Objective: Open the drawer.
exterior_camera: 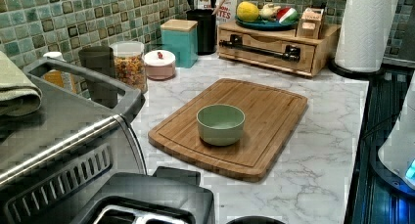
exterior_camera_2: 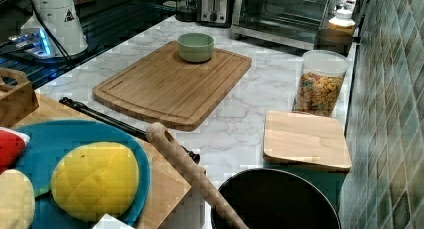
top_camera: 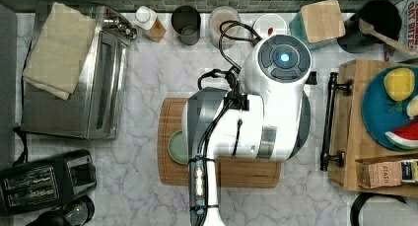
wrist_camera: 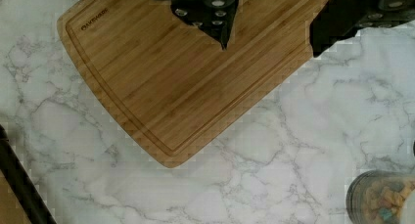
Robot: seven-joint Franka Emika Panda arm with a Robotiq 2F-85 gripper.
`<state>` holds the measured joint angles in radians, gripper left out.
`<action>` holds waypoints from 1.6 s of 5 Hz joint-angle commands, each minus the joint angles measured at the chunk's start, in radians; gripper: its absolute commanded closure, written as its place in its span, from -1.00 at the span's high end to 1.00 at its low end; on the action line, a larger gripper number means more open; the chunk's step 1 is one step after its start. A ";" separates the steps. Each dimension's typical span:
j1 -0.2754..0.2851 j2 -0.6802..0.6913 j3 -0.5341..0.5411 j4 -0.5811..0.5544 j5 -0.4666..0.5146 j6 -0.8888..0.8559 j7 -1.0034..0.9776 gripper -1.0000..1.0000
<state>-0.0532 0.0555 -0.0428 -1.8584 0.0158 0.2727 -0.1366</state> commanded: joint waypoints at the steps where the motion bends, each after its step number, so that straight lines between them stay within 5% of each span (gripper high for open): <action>1: 0.000 0.000 0.000 -0.001 0.005 0.001 -0.001 1.00; 2: -0.006 -0.022 -0.006 -0.051 -0.037 0.045 -0.058 1.00; 3: 0.045 -0.040 -0.105 -0.101 -0.060 0.078 -0.205 1.00; 5: -0.042 -0.036 -0.149 -0.187 -0.086 0.223 -0.529 1.00; 6: -0.055 0.019 -0.175 -0.126 -0.148 0.175 -0.596 1.00; 8: -0.097 0.016 -0.183 -0.209 -0.214 0.334 -0.660 1.00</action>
<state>-0.1406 0.1127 -0.1981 -2.0449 -0.1744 0.5527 -0.7188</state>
